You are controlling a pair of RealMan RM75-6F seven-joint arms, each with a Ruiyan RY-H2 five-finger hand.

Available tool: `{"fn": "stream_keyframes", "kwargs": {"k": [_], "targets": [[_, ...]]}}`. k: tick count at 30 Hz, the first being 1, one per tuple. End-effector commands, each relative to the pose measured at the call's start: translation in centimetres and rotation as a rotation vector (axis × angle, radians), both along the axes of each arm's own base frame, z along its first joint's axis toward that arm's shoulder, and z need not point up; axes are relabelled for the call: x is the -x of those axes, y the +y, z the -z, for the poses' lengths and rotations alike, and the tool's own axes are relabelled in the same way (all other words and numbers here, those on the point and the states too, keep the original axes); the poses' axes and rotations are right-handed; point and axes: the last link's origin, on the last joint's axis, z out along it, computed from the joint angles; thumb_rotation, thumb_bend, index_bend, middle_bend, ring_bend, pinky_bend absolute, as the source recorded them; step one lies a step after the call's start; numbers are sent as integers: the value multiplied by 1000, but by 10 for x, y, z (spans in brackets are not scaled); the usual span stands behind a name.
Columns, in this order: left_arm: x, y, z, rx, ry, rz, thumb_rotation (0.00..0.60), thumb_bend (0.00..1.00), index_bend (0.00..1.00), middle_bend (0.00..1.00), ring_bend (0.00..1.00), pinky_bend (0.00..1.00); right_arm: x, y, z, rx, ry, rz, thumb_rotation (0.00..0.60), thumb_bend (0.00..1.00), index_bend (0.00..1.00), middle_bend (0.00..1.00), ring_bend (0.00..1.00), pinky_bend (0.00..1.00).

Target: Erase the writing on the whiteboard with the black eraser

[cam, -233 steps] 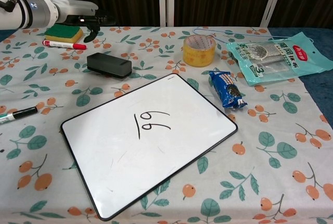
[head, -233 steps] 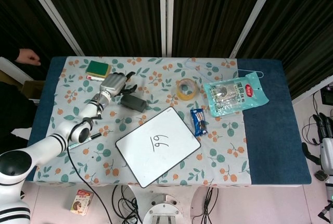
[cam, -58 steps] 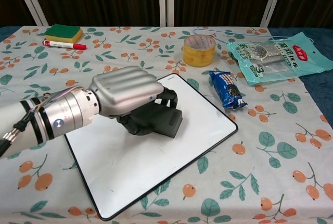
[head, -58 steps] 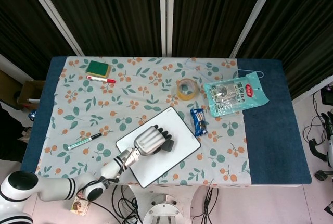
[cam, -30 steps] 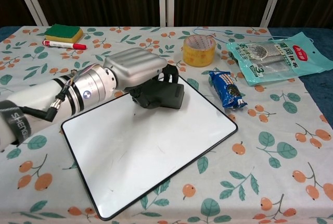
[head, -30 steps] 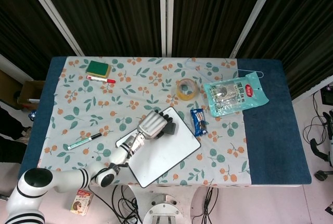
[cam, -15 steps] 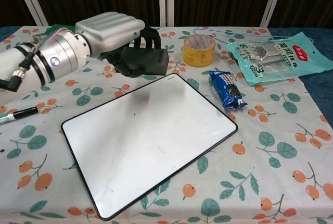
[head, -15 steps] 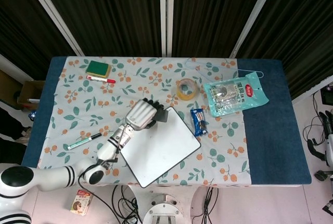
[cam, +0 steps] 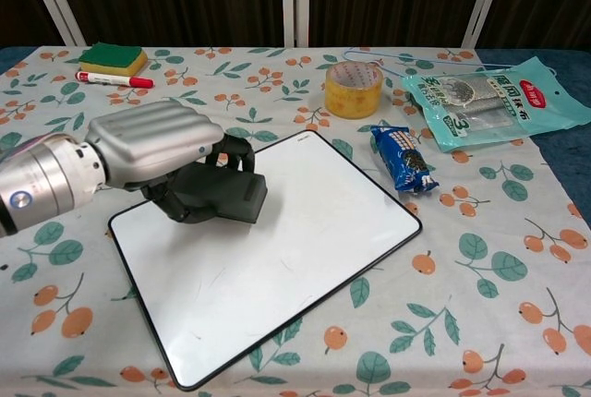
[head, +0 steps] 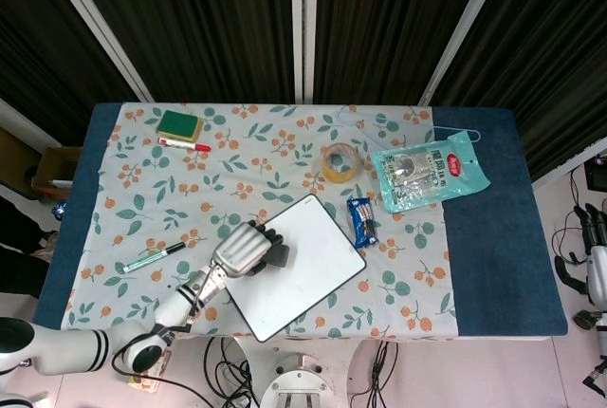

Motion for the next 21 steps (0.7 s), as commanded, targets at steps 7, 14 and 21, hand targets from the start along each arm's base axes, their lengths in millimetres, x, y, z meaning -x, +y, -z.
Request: {"fn": "stream_keyframes", "kwargs": {"k": [7, 14, 21], "targets": [[5, -4, 7, 20, 20, -4, 600, 416, 645, 676, 569, 640, 1, 0, 2, -8, -2, 5, 600, 294, 0, 0, 0, 0], [9, -1, 14, 26, 16, -24, 600, 406, 646, 676, 569, 640, 1, 0, 2, -9, 0, 5, 600, 294, 0, 0, 0, 0], [1, 9, 22, 12, -22, -20, 600, 379, 648, 677, 570, 642, 2, 0, 2, -7, -1, 10, 600, 294, 0, 0, 0, 0]]}}
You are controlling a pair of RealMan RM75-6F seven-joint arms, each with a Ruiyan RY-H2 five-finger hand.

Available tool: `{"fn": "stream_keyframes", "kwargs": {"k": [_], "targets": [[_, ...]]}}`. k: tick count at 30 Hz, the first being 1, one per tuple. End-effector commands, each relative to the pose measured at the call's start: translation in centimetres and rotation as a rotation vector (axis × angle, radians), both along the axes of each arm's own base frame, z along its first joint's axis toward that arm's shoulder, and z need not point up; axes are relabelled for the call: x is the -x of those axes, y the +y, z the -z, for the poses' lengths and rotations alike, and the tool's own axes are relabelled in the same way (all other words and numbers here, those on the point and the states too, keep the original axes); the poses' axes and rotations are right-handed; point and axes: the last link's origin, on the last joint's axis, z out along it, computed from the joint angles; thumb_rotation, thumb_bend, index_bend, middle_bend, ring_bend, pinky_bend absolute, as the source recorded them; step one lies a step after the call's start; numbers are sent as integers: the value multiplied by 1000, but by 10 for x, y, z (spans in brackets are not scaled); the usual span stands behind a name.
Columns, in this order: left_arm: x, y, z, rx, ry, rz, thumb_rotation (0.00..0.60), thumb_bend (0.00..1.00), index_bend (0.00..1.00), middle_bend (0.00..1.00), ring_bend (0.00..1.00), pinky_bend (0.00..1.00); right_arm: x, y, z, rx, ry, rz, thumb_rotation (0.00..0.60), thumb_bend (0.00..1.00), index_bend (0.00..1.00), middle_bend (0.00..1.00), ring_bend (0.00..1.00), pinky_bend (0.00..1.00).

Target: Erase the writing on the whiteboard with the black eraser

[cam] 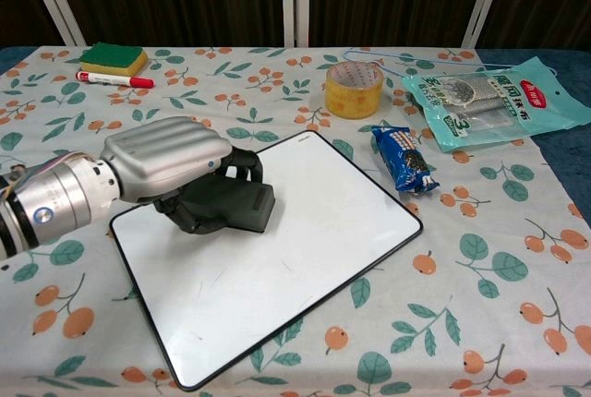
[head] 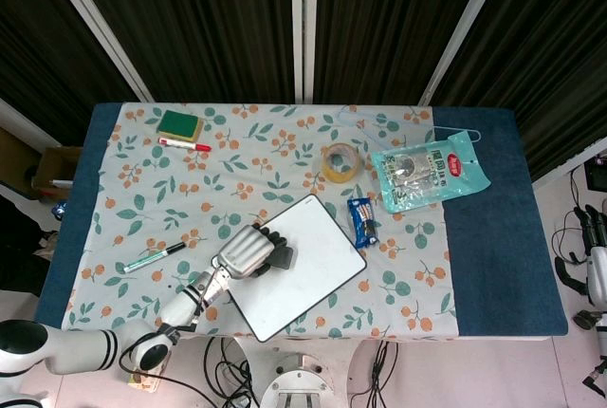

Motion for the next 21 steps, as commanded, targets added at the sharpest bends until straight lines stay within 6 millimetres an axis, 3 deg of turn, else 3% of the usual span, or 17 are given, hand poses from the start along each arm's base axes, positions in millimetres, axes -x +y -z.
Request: {"fn": "stream_keyframes", "kwargs": {"k": [1, 15, 21], "targets": [[-7, 7, 4, -13, -23, 2, 600, 380, 649, 677, 570, 643, 0, 0, 0, -1, -1, 2, 600, 294, 0, 0, 0, 0], [-25, 50, 21, -79, -44, -22, 600, 393, 652, 679, 572, 645, 2, -2, 1, -6, -2, 11, 600, 295, 0, 0, 0, 0], [-36, 75, 2, -171, -104, -26, 600, 391, 651, 680, 573, 645, 1, -2, -1, -2, -1, 3, 600, 294, 0, 0, 0, 0]]}}
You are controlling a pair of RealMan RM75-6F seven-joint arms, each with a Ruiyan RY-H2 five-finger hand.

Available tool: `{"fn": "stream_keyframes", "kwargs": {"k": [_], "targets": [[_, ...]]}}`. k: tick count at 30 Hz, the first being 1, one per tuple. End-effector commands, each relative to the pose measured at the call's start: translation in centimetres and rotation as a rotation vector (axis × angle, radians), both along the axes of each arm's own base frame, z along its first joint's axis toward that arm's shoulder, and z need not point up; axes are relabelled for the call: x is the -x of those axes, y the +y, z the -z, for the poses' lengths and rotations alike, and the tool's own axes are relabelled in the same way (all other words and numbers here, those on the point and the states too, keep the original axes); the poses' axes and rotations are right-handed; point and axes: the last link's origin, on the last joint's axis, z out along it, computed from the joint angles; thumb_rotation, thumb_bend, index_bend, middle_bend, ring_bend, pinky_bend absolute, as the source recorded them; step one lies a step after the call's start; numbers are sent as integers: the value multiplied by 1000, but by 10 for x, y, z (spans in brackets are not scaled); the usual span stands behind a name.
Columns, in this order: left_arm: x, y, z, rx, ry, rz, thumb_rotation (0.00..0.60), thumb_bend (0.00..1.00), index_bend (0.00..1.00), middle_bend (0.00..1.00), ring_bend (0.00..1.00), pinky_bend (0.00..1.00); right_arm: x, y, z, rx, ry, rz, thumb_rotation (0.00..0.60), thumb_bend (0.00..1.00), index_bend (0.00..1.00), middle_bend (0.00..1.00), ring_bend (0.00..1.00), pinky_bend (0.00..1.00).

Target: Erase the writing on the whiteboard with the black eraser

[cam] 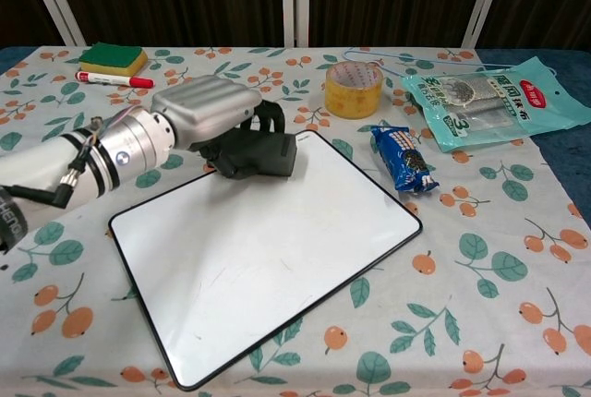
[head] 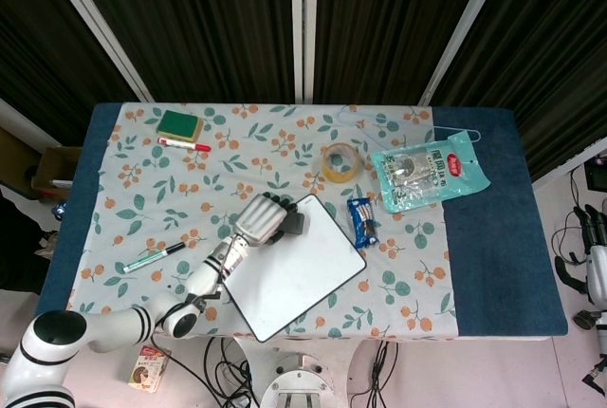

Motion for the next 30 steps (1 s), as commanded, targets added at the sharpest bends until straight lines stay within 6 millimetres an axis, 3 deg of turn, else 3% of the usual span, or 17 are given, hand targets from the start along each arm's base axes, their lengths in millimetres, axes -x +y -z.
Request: {"fn": "stream_keyframes", "kwargs": {"k": [1, 7, 14, 20, 26, 28, 30], "targets": [[-7, 14, -17, -61, -39, 7, 600, 388, 651, 680, 573, 645, -2, 0, -2, 6, 3, -7, 600, 294, 0, 0, 0, 0], [6, 23, -52, -125, -57, -21, 600, 384, 652, 679, 573, 646, -3, 1, -1, 1, 2, -12, 600, 295, 0, 0, 0, 0], [67, 13, -85, -77, -79, -218, 600, 384, 651, 679, 573, 646, -5, 1, 7, -17, 3, -15, 600, 295, 0, 0, 0, 0], [116, 1, -97, -84, -51, -310, 600, 382, 651, 679, 573, 646, -8, 0, 11, -29, 11, -22, 600, 295, 0, 0, 0, 0], [140, -1, -100, -91, -41, -338, 600, 377, 643, 673, 569, 645, -13, -1, 14, -30, 18, -31, 600, 295, 0, 0, 0, 0], [145, -1, -100, -77, -28, -349, 600, 361, 587, 634, 535, 623, -14, 0, 14, -31, 21, -31, 600, 295, 0, 0, 0, 0], [151, -1, -99, -42, -1, -361, 600, 329, 419, 518, 467, 559, -15, 0, 14, -29, 23, -30, 600, 295, 0, 0, 0, 0]]}}
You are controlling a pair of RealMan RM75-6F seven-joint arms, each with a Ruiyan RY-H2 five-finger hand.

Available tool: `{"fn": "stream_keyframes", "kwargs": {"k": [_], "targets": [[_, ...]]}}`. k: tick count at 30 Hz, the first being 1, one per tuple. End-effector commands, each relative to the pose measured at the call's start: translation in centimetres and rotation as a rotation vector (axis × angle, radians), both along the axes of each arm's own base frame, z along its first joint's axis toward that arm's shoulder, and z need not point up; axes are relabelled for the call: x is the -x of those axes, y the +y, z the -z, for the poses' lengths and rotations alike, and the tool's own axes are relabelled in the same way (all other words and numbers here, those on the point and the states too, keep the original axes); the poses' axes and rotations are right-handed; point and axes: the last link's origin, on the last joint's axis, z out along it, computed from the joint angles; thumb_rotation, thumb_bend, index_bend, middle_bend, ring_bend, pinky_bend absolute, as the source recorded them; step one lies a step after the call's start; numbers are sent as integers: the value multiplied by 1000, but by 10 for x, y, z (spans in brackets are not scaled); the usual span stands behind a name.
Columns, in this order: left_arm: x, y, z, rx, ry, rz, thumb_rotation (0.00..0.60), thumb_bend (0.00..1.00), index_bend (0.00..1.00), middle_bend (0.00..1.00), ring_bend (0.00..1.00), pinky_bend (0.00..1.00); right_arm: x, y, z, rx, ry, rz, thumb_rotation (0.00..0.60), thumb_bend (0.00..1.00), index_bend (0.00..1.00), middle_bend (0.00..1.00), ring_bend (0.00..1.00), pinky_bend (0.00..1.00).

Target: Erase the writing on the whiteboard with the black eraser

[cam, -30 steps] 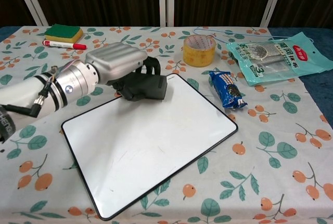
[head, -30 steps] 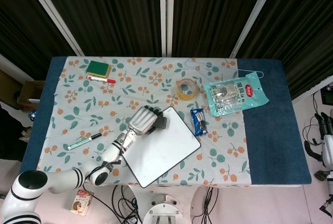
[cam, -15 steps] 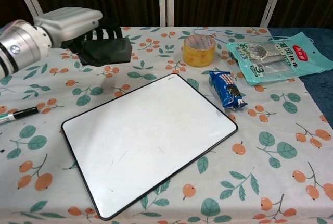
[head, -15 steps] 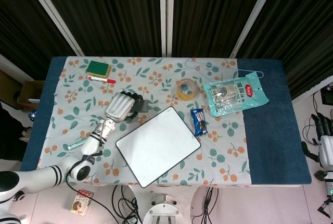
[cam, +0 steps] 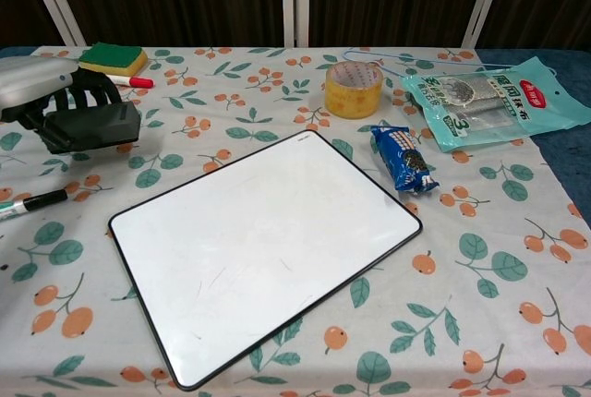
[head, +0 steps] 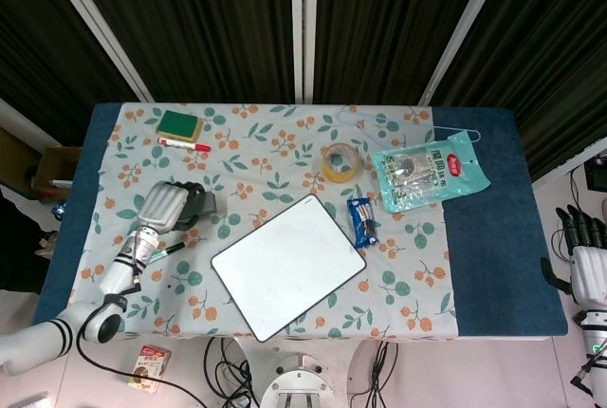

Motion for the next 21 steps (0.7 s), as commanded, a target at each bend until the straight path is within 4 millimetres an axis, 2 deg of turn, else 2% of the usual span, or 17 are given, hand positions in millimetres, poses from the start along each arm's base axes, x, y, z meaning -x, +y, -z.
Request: {"fn": "stream_keyframes", "kwargs": {"k": [1, 2, 5, 10, 14, 18, 21], "targets": [[10, -2, 2, 63, 32, -19, 600, 304, 273, 408, 416, 500, -1, 1, -1, 4, 2, 2, 600, 295, 0, 0, 0, 0], [12, -2, 2, 76, 36, -21, 600, 291, 177, 326, 378, 454, -1, 1, -1, 5, 3, 3, 600, 295, 0, 0, 0, 0], [13, -4, 3, 81, 27, -11, 600, 265, 83, 219, 296, 381, -1, 1, -3, 9, 4, 3, 600, 294, 0, 0, 0, 0], [13, -5, 2, 81, 4, 16, 600, 168, 57, 92, 106, 220, -2, 2, -2, 7, 1, 2, 600, 295, 0, 0, 0, 0], [10, -8, -6, 43, -17, 58, 600, 99, 56, 56, 63, 186, -2, 3, -4, 11, 0, 0, 600, 295, 0, 0, 0, 0], [4, -20, -35, -23, -58, 101, 599, 45, 54, 56, 63, 182, -4, 4, -6, 21, -3, -11, 600, 295, 0, 0, 0, 0], [6, -40, -69, -85, -62, 84, 532, 26, 56, 59, 62, 176, -6, 5, -7, 6, 6, -28, 600, 291, 0, 0, 0, 0]]}}
